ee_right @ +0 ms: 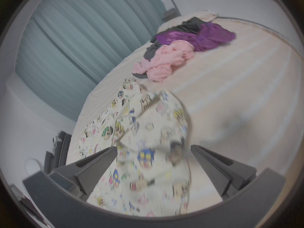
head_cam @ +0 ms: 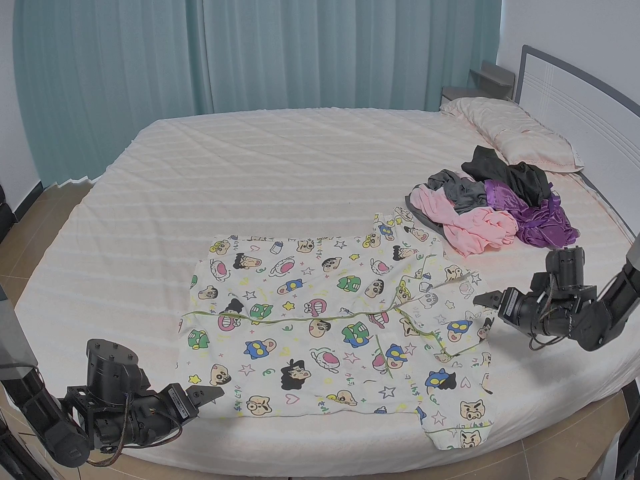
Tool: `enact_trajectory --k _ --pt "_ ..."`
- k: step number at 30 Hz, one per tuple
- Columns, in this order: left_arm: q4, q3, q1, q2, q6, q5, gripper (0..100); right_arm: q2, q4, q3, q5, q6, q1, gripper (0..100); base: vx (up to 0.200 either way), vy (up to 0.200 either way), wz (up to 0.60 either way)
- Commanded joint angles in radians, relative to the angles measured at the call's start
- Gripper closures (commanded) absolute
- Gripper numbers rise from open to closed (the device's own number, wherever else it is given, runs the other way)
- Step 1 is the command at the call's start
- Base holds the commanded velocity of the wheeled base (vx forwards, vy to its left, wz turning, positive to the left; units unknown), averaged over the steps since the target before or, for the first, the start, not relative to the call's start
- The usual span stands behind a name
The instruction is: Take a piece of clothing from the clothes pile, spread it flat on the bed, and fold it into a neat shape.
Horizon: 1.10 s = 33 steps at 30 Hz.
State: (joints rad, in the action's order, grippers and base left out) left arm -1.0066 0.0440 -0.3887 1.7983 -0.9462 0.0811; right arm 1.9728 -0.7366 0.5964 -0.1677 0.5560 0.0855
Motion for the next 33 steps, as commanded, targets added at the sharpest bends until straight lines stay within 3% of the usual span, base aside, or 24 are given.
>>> enact_trajectory --k 1,7,10,16,21,28,29,33 --pt "0.002 -0.041 -0.007 -0.017 -0.026 -0.075 0 -0.163 -0.076 -0.210 0.020 0.147 0.025 0 0.000 0.000 0.00" --pt "-0.001 -0.006 -0.006 0.099 -0.074 -0.147 0 -0.155 -0.152 -0.313 0.077 0.275 0.049 0 0.000 0.000 0.00" --pt "-0.004 0.023 -0.007 0.165 -0.102 -0.199 0 -0.157 -0.190 -0.352 0.082 0.286 0.054 0 0.000 0.000 0.00" --pt "-0.018 0.094 -0.016 0.216 -0.197 -0.210 0 -0.158 -0.245 -0.389 0.082 0.289 0.054 0 0.000 0.000 0.00" --pt "-0.018 0.140 -0.010 0.233 -0.226 -0.219 0 -0.164 -0.253 -0.402 0.082 0.289 0.066 0 0.000 0.000 0.00" --pt "-0.018 0.166 -0.007 0.282 -0.240 -0.293 0 -0.164 -0.253 -0.414 0.083 0.289 0.068 0 0.000 0.000 0.00" --pt "-0.018 0.166 -0.007 0.282 -0.240 -0.293 100 -0.164 -0.253 -0.414 0.083 0.289 0.068 0 0.000 0.000 0.00" --pt "-0.018 0.165 -0.007 0.288 -0.241 -0.311 100 -0.166 -0.253 -0.423 0.083 0.288 0.068 0 0.000 0.000 0.00"
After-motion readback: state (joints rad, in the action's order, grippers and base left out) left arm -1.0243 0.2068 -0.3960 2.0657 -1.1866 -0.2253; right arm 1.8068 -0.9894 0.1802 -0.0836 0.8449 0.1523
